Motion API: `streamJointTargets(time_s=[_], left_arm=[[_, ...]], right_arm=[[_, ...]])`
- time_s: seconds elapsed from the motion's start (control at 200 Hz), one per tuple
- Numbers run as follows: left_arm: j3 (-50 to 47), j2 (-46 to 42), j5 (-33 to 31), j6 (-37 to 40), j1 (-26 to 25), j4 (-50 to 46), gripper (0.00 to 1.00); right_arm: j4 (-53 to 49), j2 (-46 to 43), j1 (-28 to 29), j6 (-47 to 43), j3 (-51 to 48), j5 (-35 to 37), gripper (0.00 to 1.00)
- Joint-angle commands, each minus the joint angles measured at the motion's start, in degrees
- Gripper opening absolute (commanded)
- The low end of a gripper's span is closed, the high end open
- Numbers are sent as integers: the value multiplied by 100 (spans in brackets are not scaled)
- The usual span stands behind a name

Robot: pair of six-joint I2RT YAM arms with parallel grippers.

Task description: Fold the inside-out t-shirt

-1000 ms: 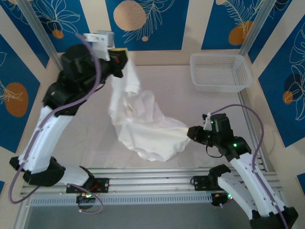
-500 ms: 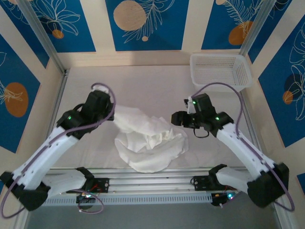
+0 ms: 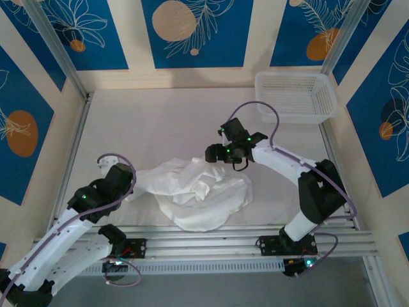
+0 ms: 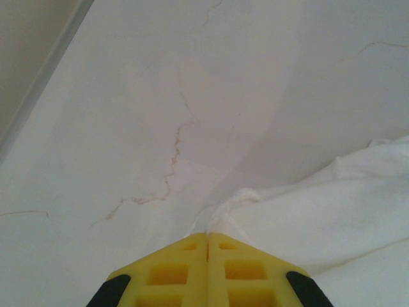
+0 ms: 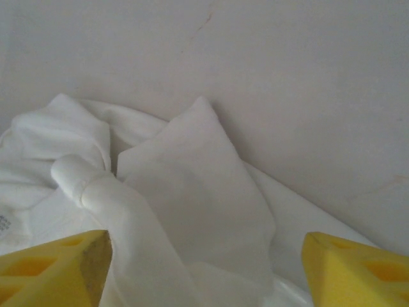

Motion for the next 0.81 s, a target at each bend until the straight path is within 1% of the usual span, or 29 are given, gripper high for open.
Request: streamJointTargets(time_s=[0.0,0.075,0.145,0.21,0.215,0.25,0.295,0.32,0.335,0.35,0.445,0.525,0.645,0.745,0.8], left_arm=[[-48,154,-38,-133,86,296,2],[-21,255,3,-72,92,387,1],[6,318,8,-38,94,421,1],[28,332,2,-16,107,417,0],[30,331,4,-16,105,410,0],[45,317,-2,-17,102,388,0],[63,287,4,-32,117,355,0],[74,265,19,-30,138,352,0],[87,253,29,-25,139,343,0],[98,239,42,-12,154,344,0],[348,196,208,147,312,329,0],[871,198,357,361,506,233,0],[1969,206,377,802,662,188,0],[2978,287,290,1207,665,206,0],[3512,353,378,1474,666,295,0]], right_arm=[[170,418,4,41,349,-121,83],[260,701,8,129,473,-412,83],[353,1088,44,278,618,-1018,82],[323,1344,103,384,729,-1249,74],[322,1371,114,395,741,-1270,71],[310,1426,143,427,769,-1334,58],[289,1379,153,466,780,-1383,31],[283,1293,146,479,780,-1364,14],[272,1229,144,479,774,-1319,6],[242,1121,143,481,776,-1239,0],[87,436,126,418,798,-830,0],[-53,-283,110,352,797,-308,0],[-116,-1349,65,297,653,192,0],[-119,-2089,47,241,504,346,0],[-160,-2437,53,195,498,390,0]])
